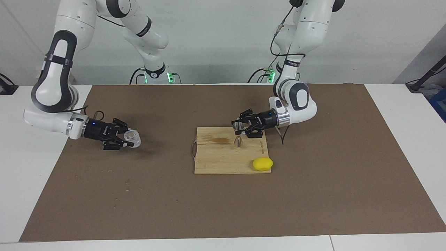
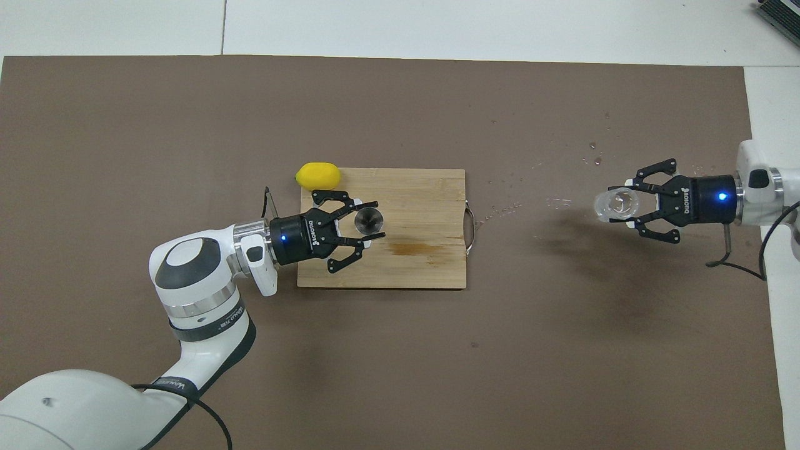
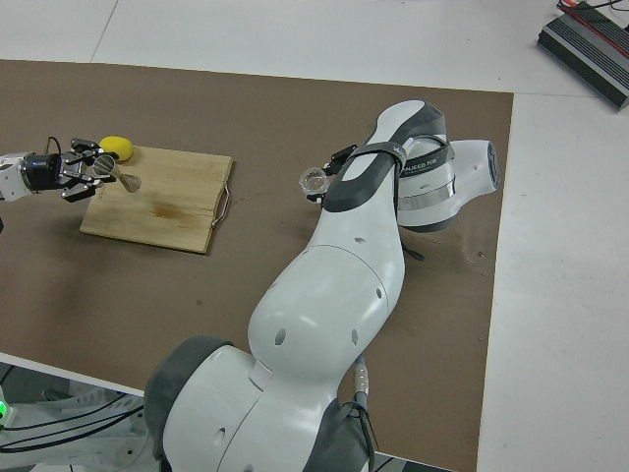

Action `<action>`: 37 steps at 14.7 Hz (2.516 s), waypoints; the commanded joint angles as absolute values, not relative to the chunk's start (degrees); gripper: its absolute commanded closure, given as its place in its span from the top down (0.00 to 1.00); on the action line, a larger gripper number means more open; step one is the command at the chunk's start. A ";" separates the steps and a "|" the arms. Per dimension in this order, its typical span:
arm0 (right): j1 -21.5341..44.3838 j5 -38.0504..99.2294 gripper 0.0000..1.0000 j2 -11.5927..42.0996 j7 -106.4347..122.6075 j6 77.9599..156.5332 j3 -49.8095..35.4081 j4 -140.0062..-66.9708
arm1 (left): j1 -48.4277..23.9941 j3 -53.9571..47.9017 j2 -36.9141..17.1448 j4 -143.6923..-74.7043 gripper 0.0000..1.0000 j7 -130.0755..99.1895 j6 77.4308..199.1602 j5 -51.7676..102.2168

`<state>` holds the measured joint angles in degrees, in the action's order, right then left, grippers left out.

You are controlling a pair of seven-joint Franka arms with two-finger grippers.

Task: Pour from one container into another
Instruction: 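Set the metal cup on the board while the right gripper lifts the glass cup, then carry the glass cup over the metal cup while the left gripper withdraws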

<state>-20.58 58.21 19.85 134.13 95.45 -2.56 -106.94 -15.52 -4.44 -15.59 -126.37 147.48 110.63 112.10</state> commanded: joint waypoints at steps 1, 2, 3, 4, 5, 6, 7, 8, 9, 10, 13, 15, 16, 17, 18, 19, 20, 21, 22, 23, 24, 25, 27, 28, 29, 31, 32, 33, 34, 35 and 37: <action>-17.67 60.64 0.00 15.56 131.41 96.06 -2.55 -109.86 | -17.49 -3.69 -18.81 -124.90 0.08 152.30 110.13 115.22; -16.36 60.64 0.00 14.86 130.44 96.67 -2.55 -110.39 | -17.49 -3.69 -18.81 -124.89 0.08 152.31 110.21 115.22; -15.22 60.99 0.00 14.24 129.65 97.46 -2.55 -111.00 | -17.58 -3.69 -18.81 -124.89 0.08 152.31 110.39 115.22; -14.16 61.61 0.00 13.63 128.77 98.08 -2.55 -111.79 | -17.58 -3.69 -18.81 -124.89 0.08 152.31 110.39 115.22; -13.19 61.79 0.00 13.45 128.06 98.87 -2.55 -112.14 | -17.58 -3.69 -18.90 -124.89 0.08 152.31 110.39 115.22; -12.40 61.87 0.00 13.36 127.27 99.22 -2.46 -112.32 | -17.58 -3.69 -18.90 -124.98 0.08 152.31 110.39 115.22; -11.61 62.22 0.00 13.36 126.48 99.58 -2.46 -112.50 | -17.58 -3.69 -19.16 -125.07 0.09 152.49 110.39 115.31; -10.82 62.49 0.00 13.36 125.95 100.36 -2.37 -112.59 | -17.49 -3.69 -19.60 -125.07 0.10 153.10 110.30 115.23; -9.77 62.49 0.00 13.27 125.16 101.42 -2.29 -112.59 | -17.49 -3.69 -20.03 -124.98 0.11 153.45 110.22 115.31; -9.15 62.49 0.00 12.84 124.20 102.03 -2.29 -112.59 | -17.49 -3.69 -20.13 -124.98 0.12 153.54 110.13 115.31; -5.98 63.37 0.00 12.13 122.17 105.11 -2.02 -112.76 | -17.49 -3.69 -20.39 -124.89 0.12 153.90 110.13 115.31; -4.75 63.54 0.00 11.52 120.86 106.52 -2.02 -113.03 | -17.40 -3.69 -20.57 -124.89 0.14 153.98 110.21 115.31; -4.14 64.33 0.00 11.43 120.50 106.52 -2.02 -113.11 | -17.40 -3.69 -20.57 -124.89 0.17 154.16 110.21 115.31; -2.91 64.68 0.00 11.43 120.41 106.52 -1.93 -113.12 | -17.32 -3.69 -20.57 -124.89 0.32 154.16 110.21 115.31; -2.47 64.77 0.00 11.34 120.41 106.70 -1.85 -113.12 | -17.31 -3.69 -20.65 -124.89 0.55 154.16 110.21 115.31; -1.68 64.86 0.00 11.42 120.06 107.40 -1.93 -113.12 | -17.23 -3.69 -20.65 -124.89 0.75 154.16 110.21 115.31; -0.71 65.30 0.00 11.34 119.97 107.84 -1.85 -113.12 | -17.05 -3.69 -20.57 -124.81 0.89 154.16 110.21 115.31; -0.18 65.48 0.00 11.34 119.97 108.02 -1.85 -113.20 | -16.88 -3.69 -20.65 -124.80 1.00 154.16 110.21 115.31; 0.26 65.48 0.00 11.34 119.88 108.63 -1.85 -113.29 | -16.88 -3.69 -20.65 -124.72 1.00 154.16 110.21 115.31; 0.87 65.48 0.00 11.34 119.62 109.07 -1.85 -113.38 | -16.70 -3.69 -20.57 -124.72 1.00 154.16 110.13 115.31; 1.49 65.48 0.00 11.25 118.75 109.68 -1.76 -113.38 | -16.61 -3.69 -20.57 -124.72 1.00 154.16 110.04 115.31; 2.10 65.48 0.00 11.08 117.78 110.30 -1.76 -113.38 | -16.44 -3.69 -20.48 -124.72 1.00 154.16 109.78 115.31; 2.99 65.48 0.00 10.55 116.29 111.18 -1.67 -113.47 | -15.30 -3.69 -20.48 -124.54 1.00 154.16 108.99 115.31; 3.51 65.48 0.00 10.55 116.02 111.36 -1.67 -113.55 | -15.12 -3.69 -20.39 -124.45 1.00 154.16 108.55 115.31; 3.78 65.48 0.00 10.55 116.02 111.44 -1.67 -113.55 | -14.68 -3.69 -20.39 -124.45 1.00 154.16 108.46 115.31; 3.87 65.48 0.00 10.55 115.93 112.06 -1.67 -113.64 | -13.01 -3.60 -20.30 -124.37 1.00 154.07 106.80 115.14; 4.65 65.48 0.00 10.55 115.75 112.67 -1.67 -113.73 | -11.96 -3.52 -20.13 -124.37 1.00 154.07 105.83 115.05; 5.27 65.48 0.00 10.55 115.14 113.20 -1.67 -113.73 | -10.47 -3.43 -19.95 -124.45 1.00 154.07 105.39 114.35; 5.97 65.48 0.00 10.55 114.61 113.73 -1.58 -113.64 | -9.33 -3.34 -19.86 -124.54 1.00 154.16 104.42 114.00; 7.02 65.48 0.00 10.55 113.39 114.43 -1.50 -113.56 | -8.10 -3.25 -19.69 -124.89 1.00 154.16 103.02 112.34; 8.52 65.48 0.00 10.55 111.71 116.27 -1.49 -113.20 | -4.24 -3.25 -19.51 -125.07 1.00 154.07 100.47 107.95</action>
<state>6.54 63.95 12.28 113.79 114.30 -2.11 -111.95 -7.65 -3.14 -19.80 -124.62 153.11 103.69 111.38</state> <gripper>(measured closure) 0.493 0.000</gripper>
